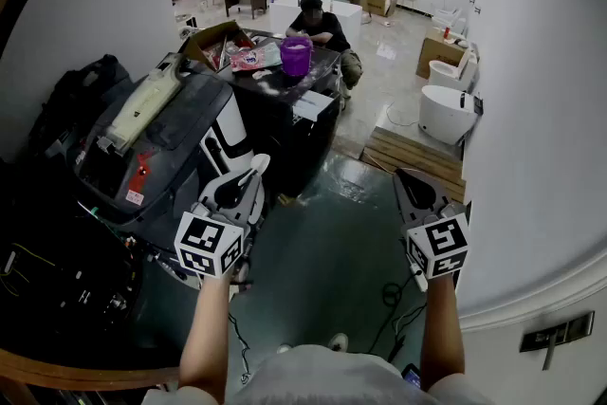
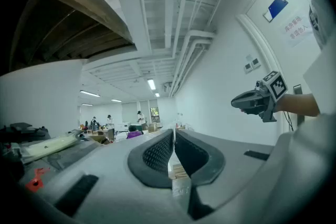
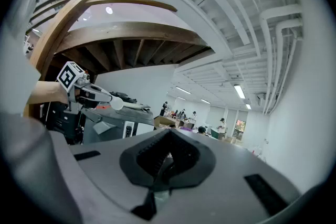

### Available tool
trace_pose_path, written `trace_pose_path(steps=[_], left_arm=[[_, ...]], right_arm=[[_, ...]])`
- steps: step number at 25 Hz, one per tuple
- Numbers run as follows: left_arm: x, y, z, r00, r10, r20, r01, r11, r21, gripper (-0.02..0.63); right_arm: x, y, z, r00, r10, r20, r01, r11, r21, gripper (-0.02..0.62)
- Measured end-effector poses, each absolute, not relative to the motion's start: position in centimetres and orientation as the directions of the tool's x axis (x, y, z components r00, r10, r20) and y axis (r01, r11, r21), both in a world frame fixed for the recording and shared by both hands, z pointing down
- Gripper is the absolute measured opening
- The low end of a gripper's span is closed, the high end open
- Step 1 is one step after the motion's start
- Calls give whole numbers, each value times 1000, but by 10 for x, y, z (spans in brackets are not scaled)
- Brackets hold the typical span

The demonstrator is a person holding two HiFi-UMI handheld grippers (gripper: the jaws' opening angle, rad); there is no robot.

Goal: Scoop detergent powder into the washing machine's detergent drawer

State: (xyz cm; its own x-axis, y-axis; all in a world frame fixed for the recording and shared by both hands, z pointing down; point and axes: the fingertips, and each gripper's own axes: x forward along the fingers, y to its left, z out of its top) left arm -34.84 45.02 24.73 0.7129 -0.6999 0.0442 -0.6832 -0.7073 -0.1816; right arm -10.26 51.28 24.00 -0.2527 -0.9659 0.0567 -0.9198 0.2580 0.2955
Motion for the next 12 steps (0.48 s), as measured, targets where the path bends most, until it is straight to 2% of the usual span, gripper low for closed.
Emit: trace_pose_path(steps=[8, 12], left_arm=[[-306, 439, 256, 692, -720, 61, -702, -689, -181, 15], [-284, 437, 260, 672, -738, 68, -719, -672, -179, 15]], right_arm=[[-60, 495, 245, -286, -956, 66, -904, 291, 314, 3], [-32, 491, 245, -305, -952, 30, -913, 301, 275, 5]])
